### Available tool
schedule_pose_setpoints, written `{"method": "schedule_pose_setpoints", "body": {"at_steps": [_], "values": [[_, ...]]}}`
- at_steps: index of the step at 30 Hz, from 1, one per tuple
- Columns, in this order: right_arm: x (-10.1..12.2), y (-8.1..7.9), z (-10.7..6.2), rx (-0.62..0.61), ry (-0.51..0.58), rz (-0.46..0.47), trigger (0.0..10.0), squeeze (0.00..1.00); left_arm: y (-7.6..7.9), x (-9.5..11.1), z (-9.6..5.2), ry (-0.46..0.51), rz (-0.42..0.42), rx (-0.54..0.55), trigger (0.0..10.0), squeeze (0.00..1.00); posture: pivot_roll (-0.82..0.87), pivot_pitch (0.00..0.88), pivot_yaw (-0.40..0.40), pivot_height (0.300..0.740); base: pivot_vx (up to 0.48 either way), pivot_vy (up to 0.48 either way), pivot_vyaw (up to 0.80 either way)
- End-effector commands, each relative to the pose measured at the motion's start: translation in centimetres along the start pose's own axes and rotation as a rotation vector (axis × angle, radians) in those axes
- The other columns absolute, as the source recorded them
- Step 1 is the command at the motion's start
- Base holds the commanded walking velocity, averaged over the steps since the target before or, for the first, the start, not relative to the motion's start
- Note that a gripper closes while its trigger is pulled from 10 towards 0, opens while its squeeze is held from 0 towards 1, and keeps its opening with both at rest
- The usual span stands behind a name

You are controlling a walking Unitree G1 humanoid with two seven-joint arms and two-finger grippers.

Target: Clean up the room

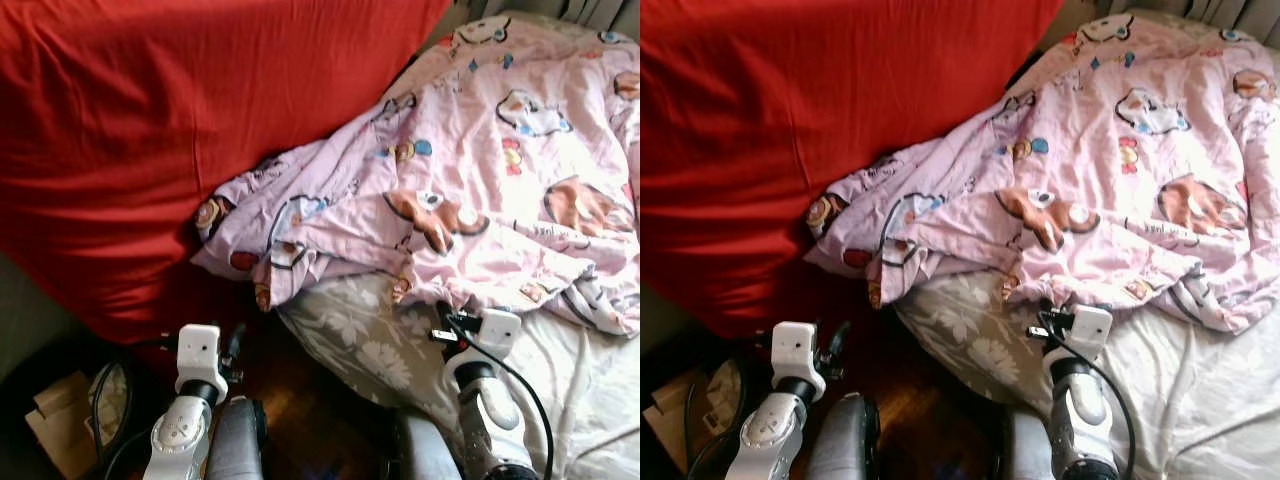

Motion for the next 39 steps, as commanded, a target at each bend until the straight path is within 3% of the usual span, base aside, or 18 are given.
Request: {"method": "schedule_pose_setpoints", "body": {"at_steps": [1,9,16,23,27,29,35,39], "values": [[0.1,0.0,-0.2,-0.005,0.001,-0.009,10.0,0.00,-1.0,-1.7,-0.6,-0.066,-0.020,0.039,10.0,0.00,0.07,0.175,-0.024,0.684,0.000,0.000,0.00],[0.5,0.7,-0.3,-0.026,0.004,-0.017,10.0,0.00,-1.6,-5.3,-1.9,-0.200,-0.029,0.059,10.0,0.00,0.07,0.176,-0.035,0.739,0.000,0.000,0.00],[1.3,1.4,-0.1,-0.053,0.016,-0.031,10.0,0.00,-1.2,-7.8,-3.3,-0.297,-0.034,0.049,10.0,0.00,0.08,0.178,-0.046,0.740,0.000,0.000,0.00],[1.6,1.8,-0.1,-0.084,0.028,-0.034,10.0,0.00,-0.6,-11.2,-5.2,-0.473,-0.076,0.049,10.0,0.00,0.07,0.185,-0.047,0.740,0.000,0.000,0.00],[1.6,1.7,-0.1,-0.083,0.029,-0.033,10.0,0.00,-0.6,-11.7,-5.5,-0.500,-0.084,0.052,10.0,0.00,0.07,0.188,-0.045,0.740,0.000,0.000,0.00],[1.6,1.6,0.0,-0.087,0.031,-0.038,10.0,0.00,-0.9,-13.0,-6.6,-0.576,-0.102,0.079,10.0,0.00,0.06,0.194,-0.038,0.740,0.000,0.000,0.00],[1.5,1.9,-0.3,-0.113,0.037,-0.040,10.0,0.00,-0.2,-14.8,-8.5,-0.674,-0.041,0.015,10.0,0.00,0.06,0.202,-0.024,0.740,0.000,0.000,0.00],[1.3,1.9,-0.5,-0.120,0.035,-0.031,10.0,0.00,-0.2,-15.0,-8.8,-0.689,-0.039,0.014,10.0,0.00,0.07,0.202,-0.020,0.740,0.000,0.000,0.00]]}}
Point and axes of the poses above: a point about 5 cm out from each wrist's last joint towards the gripper, its own z axis pointing out of the wrist towards the gripper, its own x axis along the axis of the wrist's last joint, y = z × x, the point moved 5 cm from there along z, pointing out of the wrist towards the gripper, and after that the axes turned 11 degrees about z, right-handed, at the moved point
